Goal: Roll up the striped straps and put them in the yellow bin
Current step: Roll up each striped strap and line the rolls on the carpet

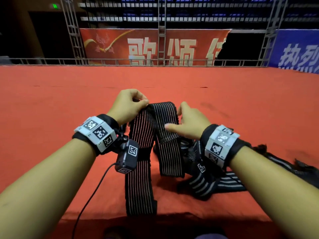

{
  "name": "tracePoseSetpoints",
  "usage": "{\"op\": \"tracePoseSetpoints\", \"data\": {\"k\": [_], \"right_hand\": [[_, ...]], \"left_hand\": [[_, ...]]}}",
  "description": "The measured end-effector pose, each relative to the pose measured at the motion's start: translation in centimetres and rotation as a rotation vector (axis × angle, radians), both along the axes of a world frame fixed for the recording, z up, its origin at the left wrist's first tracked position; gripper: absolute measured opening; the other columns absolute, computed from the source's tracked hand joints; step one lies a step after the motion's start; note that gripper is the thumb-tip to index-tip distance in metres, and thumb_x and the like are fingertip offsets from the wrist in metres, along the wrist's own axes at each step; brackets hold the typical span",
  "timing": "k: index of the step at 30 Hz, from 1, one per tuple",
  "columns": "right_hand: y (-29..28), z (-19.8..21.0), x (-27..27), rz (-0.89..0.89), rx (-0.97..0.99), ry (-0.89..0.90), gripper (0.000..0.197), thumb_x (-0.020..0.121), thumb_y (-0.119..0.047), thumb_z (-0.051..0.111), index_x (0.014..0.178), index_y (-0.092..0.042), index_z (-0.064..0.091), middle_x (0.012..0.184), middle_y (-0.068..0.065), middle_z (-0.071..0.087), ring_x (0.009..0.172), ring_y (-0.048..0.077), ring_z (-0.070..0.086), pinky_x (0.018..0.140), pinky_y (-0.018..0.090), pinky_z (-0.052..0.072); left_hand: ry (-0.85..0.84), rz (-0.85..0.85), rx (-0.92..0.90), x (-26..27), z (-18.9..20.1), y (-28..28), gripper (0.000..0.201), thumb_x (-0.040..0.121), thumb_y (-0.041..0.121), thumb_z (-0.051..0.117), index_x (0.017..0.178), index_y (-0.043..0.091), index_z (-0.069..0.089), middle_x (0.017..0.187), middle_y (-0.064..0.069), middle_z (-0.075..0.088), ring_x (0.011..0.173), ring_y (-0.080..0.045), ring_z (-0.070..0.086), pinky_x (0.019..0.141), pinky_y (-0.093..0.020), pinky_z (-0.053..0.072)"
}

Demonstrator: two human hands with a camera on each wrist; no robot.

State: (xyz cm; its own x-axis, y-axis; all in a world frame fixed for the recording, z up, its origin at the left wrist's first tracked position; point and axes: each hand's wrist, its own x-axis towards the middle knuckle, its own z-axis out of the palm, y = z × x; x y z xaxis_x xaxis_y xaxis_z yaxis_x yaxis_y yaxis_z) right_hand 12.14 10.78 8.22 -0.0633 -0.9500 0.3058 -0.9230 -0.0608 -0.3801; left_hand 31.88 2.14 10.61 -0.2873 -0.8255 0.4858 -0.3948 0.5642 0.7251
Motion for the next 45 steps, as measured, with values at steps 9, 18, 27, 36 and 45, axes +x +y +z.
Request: {"op": "tracePoseSetpoints", "data": {"k": [9, 18, 27, 36, 45], "right_hand": [[-2.9, -4.8, 0.5, 0.014, 0.078, -0.369, 0.030, 0.083, -0.039, 0.072, 0.091, -0.016, 0.055, 0.083, -0.001, 0.058, 0.076, 0.018, 0.055, 0.075, 0.036, 0.051], [-3.6, -2.6, -3.9, -0.201, -0.098, -0.394, 0.035, 0.089, -0.007, 0.055, 0.061, -0.017, 0.037, 0.056, 0.001, 0.043, 0.063, 0.019, 0.045, 0.053, 0.031, 0.031], [-2.6, 0.6, -1.1, -0.099, -0.098, -0.650, 0.025, 0.090, -0.002, 0.050, 0.098, -0.021, 0.035, 0.070, 0.009, 0.055, 0.040, 0.016, 0.055, 0.037, 0.023, 0.038], [0.6, 5.1, 0.8, 0.141, -0.014, -0.882, 0.029, 0.087, 0.007, 0.036, 0.083, -0.013, 0.057, 0.074, 0.014, 0.068, 0.057, 0.021, 0.064, 0.046, 0.023, 0.039], [0.6, 4.6, -0.1, -0.142, -0.249, -0.138, 0.011, 0.084, -0.031, 0.070, 0.080, -0.021, 0.072, 0.070, 0.001, 0.065, 0.073, 0.025, 0.059, 0.064, 0.031, 0.045]], "left_hand": [[0.005, 0.010, -0.024, 1.5, -0.9, -0.7, 0.017, 0.087, 0.015, 0.071, 0.073, 0.024, 0.064, 0.073, 0.002, 0.065, 0.068, -0.013, 0.058, 0.071, -0.032, 0.049], [-0.041, 0.158, -0.031, 4.4, -1.7, -2.4, 0.005, 0.090, 0.019, 0.066, 0.085, 0.021, 0.067, 0.079, -0.001, 0.065, 0.074, -0.019, 0.060, 0.073, -0.034, 0.050], [-0.150, -0.073, 0.053, 0.4, -2.1, 1.1, 0.006, 0.096, 0.023, 0.060, 0.099, 0.018, 0.058, 0.080, -0.004, 0.061, 0.051, -0.006, 0.049, 0.044, -0.020, 0.037], [-0.062, -0.057, -0.104, -0.4, -0.3, 2.7, 0.010, 0.090, 0.023, 0.069, 0.097, 0.016, 0.070, 0.073, 0.003, 0.064, 0.057, 0.000, 0.053, 0.055, -0.020, 0.040], [0.027, 0.099, 0.078, 1.1, 0.0, 2.1, 0.020, 0.092, 0.026, 0.066, 0.075, 0.014, 0.065, 0.073, -0.006, 0.063, 0.065, -0.018, 0.055, 0.065, -0.030, 0.046]]}}
